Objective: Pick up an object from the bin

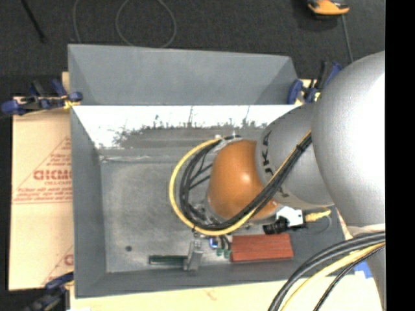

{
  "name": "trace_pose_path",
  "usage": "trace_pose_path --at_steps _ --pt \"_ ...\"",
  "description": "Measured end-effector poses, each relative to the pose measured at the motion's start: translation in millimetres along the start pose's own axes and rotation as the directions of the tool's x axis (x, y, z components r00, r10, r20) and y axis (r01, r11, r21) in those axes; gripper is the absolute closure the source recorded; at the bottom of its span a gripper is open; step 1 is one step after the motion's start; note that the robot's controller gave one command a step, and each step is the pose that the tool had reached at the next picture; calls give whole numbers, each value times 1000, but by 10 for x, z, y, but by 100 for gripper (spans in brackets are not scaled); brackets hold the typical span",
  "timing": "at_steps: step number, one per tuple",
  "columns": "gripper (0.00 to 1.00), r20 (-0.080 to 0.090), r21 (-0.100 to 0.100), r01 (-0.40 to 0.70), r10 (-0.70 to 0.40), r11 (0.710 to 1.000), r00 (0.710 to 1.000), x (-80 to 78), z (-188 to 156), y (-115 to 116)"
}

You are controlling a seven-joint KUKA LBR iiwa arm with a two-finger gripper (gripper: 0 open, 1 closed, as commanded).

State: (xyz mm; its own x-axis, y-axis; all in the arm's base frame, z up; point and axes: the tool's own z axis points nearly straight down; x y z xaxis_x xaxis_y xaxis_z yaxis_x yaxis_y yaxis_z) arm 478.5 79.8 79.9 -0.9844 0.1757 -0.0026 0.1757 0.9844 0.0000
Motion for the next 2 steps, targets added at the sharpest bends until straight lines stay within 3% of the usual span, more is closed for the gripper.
trace_pose_path --at_steps 1,2 --pt "0 1 3 -24 24 1000 1000 -307 94 -977" --pt "0 9 -1 22 -22 1000 1000 -129 85 -964"
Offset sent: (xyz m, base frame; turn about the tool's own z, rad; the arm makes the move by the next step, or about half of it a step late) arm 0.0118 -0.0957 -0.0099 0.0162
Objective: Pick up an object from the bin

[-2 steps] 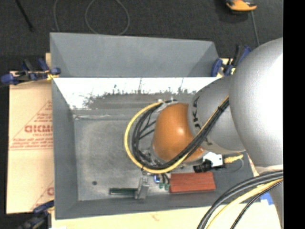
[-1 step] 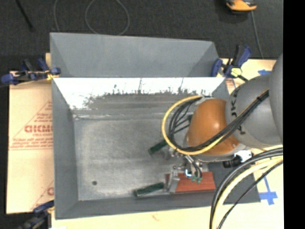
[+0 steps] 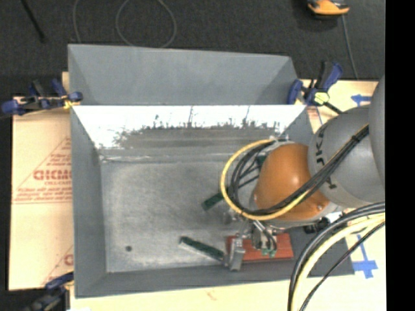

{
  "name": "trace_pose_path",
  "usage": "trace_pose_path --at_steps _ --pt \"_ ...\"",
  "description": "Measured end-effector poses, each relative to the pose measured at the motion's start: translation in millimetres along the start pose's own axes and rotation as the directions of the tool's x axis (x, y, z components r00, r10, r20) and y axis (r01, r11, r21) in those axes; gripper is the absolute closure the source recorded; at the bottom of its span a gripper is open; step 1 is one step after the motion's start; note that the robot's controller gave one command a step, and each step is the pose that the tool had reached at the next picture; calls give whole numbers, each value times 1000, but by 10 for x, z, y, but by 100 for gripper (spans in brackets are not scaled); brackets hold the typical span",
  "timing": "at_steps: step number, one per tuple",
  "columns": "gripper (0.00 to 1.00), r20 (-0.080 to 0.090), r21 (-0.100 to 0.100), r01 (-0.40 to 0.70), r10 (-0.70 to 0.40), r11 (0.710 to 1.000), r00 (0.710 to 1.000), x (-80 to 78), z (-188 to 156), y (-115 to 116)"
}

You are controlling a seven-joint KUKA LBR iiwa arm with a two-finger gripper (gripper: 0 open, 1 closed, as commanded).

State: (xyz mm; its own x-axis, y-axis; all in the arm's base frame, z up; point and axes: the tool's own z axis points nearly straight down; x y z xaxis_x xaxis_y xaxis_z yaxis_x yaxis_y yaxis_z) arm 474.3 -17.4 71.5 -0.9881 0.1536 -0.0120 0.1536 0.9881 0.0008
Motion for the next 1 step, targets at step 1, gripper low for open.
trace_pose_path --at_steps 1 --pt "100 -6 0 -4 4 1000 1000 16 8 0"
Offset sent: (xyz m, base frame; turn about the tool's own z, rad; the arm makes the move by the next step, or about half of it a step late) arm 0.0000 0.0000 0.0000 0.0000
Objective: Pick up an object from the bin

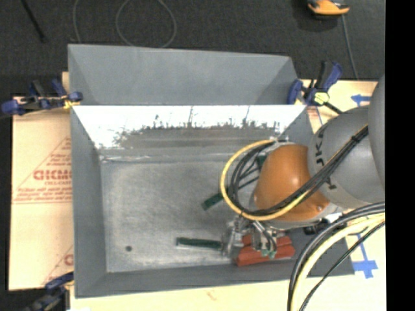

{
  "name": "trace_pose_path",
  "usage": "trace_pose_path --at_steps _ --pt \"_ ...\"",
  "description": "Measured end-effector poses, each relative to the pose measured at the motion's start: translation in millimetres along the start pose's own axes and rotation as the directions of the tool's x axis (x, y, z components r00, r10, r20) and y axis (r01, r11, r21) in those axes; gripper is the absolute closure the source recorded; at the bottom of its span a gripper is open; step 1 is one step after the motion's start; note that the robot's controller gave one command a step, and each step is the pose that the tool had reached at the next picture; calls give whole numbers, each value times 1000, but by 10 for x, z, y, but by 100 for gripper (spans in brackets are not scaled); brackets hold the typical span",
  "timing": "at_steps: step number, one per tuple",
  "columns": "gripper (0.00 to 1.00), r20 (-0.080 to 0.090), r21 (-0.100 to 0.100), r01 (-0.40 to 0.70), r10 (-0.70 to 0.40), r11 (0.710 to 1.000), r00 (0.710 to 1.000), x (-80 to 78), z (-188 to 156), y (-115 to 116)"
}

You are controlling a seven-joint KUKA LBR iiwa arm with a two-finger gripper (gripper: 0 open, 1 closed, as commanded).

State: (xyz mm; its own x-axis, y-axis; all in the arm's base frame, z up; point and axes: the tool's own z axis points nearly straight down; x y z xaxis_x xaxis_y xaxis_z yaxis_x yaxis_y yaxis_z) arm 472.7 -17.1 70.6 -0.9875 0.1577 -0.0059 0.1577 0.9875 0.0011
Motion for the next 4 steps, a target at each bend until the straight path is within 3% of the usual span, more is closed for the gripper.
trace_pose_path --at_steps 1,2,3,4 --pt "100 -2 4 12 -12 1000 1000 -182 -75 -693" --pt "100 -1 2 35 -35 999 999 -321 3 -615" --pt "100 0 2 220 -220 976 976 -103 -560 -610" --pt "100 -4 0 453 -453 892 892 -96 -503 -604"
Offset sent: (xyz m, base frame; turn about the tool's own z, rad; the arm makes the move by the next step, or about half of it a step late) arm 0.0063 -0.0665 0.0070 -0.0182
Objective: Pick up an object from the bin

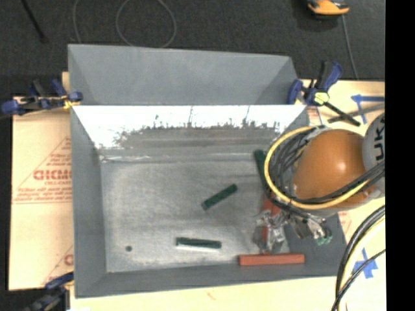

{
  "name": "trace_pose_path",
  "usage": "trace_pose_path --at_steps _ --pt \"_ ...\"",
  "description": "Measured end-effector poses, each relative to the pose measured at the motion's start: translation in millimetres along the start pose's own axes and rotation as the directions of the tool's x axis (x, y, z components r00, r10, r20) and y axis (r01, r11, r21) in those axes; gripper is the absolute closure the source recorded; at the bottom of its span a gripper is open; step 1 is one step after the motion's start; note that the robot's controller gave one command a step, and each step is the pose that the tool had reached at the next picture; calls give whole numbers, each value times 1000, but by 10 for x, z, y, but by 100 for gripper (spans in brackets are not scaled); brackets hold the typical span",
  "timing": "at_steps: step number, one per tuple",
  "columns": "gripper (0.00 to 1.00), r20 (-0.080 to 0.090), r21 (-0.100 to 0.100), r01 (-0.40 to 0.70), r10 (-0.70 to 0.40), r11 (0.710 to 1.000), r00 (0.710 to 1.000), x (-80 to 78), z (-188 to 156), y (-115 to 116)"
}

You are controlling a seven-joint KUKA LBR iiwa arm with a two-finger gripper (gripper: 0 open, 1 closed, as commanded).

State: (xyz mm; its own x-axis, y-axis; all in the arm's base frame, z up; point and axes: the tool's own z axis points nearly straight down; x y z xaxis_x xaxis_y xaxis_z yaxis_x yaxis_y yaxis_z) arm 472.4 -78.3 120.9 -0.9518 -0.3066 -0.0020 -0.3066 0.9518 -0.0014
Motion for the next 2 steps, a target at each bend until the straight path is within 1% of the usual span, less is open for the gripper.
trace_pose_path --at_steps 1,2 --pt "100 -2 -13 199 -199 980 980 -206 423 -584" --pt "0 5 2 192 -192 981 981 -179 487 -642"
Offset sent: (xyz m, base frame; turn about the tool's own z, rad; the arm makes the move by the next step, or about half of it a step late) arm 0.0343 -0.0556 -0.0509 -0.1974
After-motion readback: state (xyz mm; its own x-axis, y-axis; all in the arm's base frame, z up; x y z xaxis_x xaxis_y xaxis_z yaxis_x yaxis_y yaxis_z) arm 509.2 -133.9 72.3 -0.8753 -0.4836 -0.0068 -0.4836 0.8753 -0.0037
